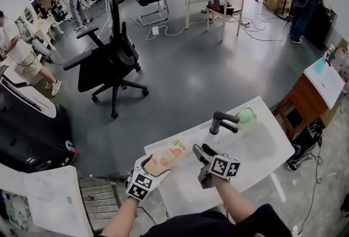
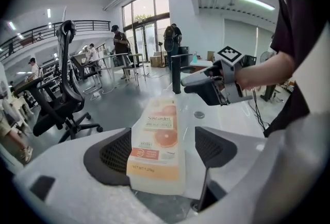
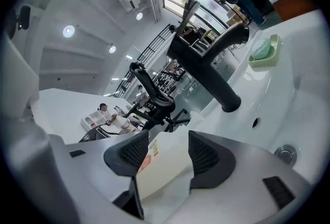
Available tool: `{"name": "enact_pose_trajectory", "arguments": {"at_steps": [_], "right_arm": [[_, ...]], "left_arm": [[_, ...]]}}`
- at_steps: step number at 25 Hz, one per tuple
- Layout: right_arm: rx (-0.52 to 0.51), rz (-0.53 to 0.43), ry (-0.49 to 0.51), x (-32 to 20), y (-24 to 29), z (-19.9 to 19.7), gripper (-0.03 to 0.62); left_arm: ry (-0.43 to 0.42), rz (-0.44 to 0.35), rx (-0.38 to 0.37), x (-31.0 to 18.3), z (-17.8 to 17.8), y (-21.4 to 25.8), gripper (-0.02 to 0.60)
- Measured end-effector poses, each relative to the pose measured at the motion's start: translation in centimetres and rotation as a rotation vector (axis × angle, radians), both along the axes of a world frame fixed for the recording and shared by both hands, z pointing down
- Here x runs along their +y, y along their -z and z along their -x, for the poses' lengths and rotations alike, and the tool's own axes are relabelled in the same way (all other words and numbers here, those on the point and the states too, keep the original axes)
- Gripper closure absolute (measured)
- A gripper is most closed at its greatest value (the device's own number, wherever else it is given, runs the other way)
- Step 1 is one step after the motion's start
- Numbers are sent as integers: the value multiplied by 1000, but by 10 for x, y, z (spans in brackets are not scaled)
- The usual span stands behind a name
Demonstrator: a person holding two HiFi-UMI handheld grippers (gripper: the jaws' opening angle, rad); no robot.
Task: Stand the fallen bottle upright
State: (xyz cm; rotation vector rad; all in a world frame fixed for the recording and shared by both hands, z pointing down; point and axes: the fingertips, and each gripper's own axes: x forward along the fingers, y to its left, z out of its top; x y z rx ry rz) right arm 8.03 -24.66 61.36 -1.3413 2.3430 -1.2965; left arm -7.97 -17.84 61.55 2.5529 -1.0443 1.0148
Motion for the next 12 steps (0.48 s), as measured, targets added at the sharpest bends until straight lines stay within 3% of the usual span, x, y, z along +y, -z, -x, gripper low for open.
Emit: {"name": "enact_pose_trajectory", "arguments": {"at_steps": [7,12], "right_arm": [[-92,85,3,-31,-17,0,370],[-163,132,3,-51,-24,7,372]], "left_arm": [[2,55,-109,-10,-10,-23,196],[20,74,-122,-17,-14,-28,193]]}}
